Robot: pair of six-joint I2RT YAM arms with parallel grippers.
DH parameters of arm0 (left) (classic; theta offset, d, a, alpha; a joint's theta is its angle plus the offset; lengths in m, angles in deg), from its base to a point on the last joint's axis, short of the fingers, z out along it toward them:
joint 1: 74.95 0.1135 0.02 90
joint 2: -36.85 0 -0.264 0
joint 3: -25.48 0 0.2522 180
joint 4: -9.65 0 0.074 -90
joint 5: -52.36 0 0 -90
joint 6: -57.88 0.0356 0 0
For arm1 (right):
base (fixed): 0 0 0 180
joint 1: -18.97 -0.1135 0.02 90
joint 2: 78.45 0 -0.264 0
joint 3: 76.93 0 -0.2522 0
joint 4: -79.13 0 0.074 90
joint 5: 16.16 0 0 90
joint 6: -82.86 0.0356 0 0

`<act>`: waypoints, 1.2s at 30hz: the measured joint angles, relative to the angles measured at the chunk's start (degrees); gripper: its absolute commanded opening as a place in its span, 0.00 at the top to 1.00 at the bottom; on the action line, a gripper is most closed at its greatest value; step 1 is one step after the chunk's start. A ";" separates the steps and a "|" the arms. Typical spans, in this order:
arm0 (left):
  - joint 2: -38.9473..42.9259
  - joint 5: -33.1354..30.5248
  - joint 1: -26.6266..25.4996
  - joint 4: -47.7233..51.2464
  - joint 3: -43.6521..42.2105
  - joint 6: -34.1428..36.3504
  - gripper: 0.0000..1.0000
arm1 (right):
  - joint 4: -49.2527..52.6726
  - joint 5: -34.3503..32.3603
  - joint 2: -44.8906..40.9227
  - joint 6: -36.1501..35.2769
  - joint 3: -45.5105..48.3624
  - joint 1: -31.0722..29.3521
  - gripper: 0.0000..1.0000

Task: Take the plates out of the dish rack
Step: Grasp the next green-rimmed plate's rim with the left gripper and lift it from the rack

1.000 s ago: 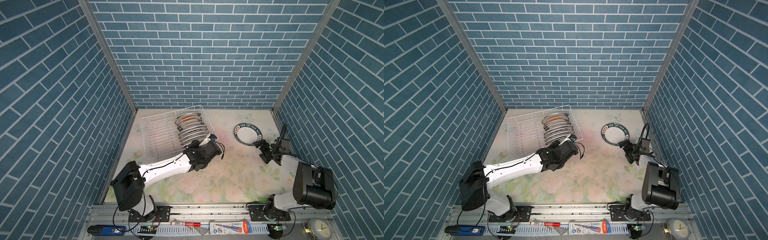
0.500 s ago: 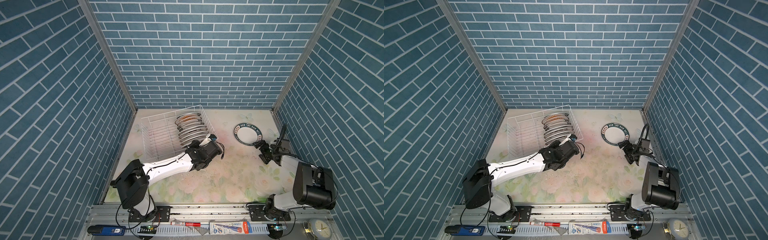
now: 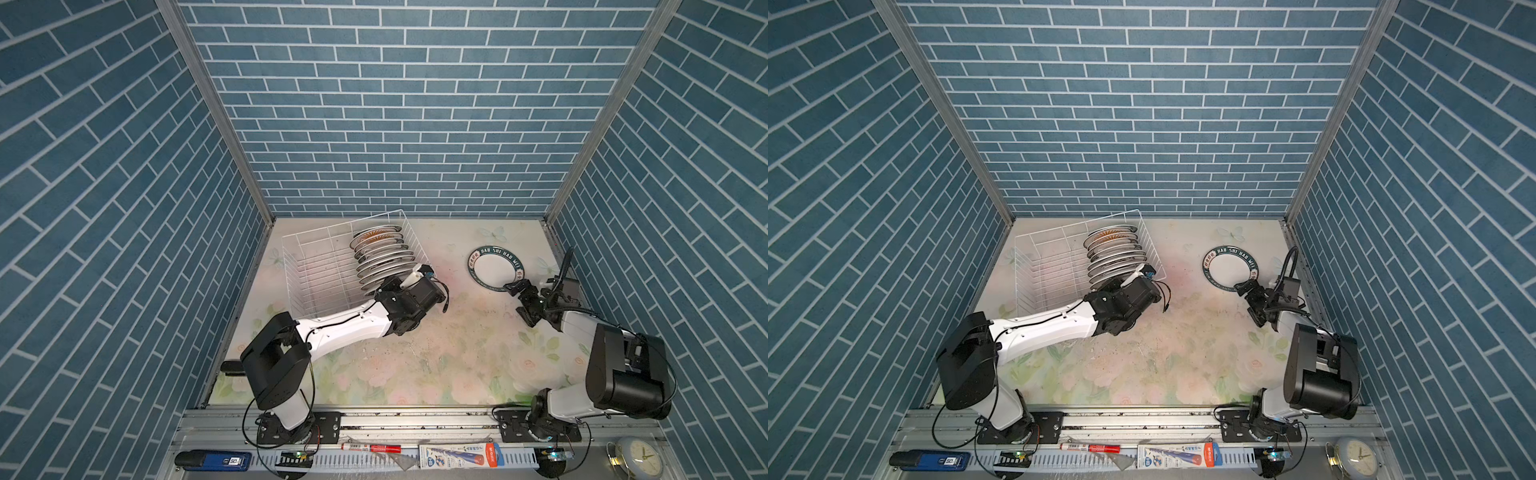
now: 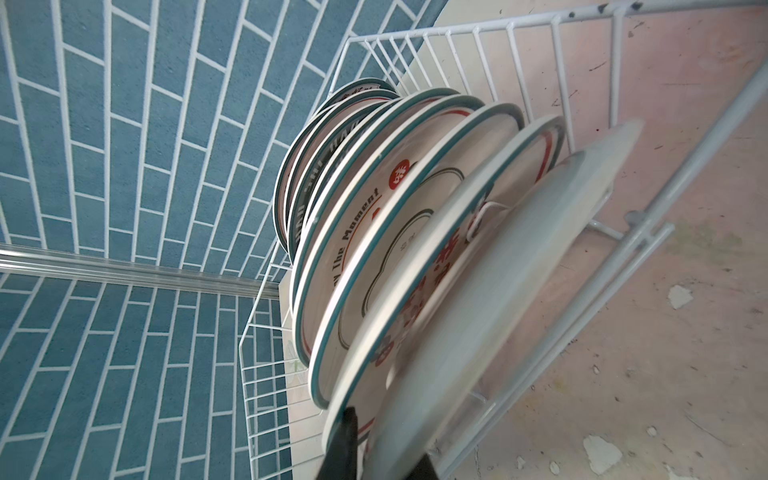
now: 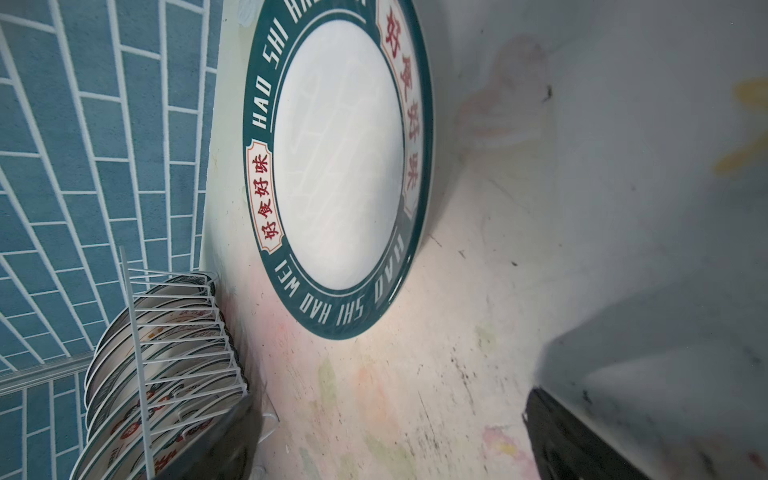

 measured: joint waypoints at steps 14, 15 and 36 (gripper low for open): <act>-3.65 -0.44 0.37 0.66 3.28 3.06 0.90 | -1.60 1.92 0.04 -0.68 0.02 0.00 0.01; -3.69 -0.33 0.37 0.68 3.28 3.08 0.91 | -1.68 2.10 0.04 -0.68 0.02 0.00 0.01; -1.40 1.64 0.35 2.25 3.34 2.78 1.00 | -3.58 4.26 0.74 -0.66 0.04 0.00 0.01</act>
